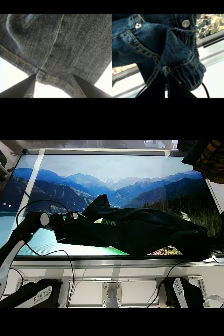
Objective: Fold the clothes and pants, and hang the long-sleeved shirts on hangers.
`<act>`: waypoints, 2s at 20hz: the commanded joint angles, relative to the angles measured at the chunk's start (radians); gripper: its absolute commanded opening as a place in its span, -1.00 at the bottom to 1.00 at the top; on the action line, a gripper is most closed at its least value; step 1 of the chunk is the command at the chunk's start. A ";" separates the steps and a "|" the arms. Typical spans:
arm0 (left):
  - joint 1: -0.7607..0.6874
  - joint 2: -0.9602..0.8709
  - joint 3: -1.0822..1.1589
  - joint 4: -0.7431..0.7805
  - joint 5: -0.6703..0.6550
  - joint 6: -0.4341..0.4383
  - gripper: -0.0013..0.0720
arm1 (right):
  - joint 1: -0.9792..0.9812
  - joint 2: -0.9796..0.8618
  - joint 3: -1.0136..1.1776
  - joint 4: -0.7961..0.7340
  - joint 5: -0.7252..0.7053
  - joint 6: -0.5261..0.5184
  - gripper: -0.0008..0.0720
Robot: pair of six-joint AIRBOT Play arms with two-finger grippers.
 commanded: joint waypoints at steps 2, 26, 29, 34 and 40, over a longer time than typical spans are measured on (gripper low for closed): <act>0.000 -0.059 0.000 -0.021 0.050 0.054 0.29 | -0.001 0.001 0.000 0.003 0.001 0.000 -0.93; -0.031 -0.156 0.023 -0.092 0.231 0.048 -0.87 | -0.001 0.001 0.000 0.030 0.002 0.001 -0.93; -0.031 -0.127 0.024 -0.091 0.212 0.046 -0.88 | -0.001 0.001 0.000 0.030 0.002 0.000 -0.93; 0.000 0.021 0.081 0.197 0.196 -0.114 -0.88 | -0.001 0.000 0.000 0.105 -0.070 0.000 -0.94; 0.293 0.034 0.469 0.220 0.276 -0.499 -0.89 | -0.001 -0.248 0.304 0.333 -0.158 0.000 -0.95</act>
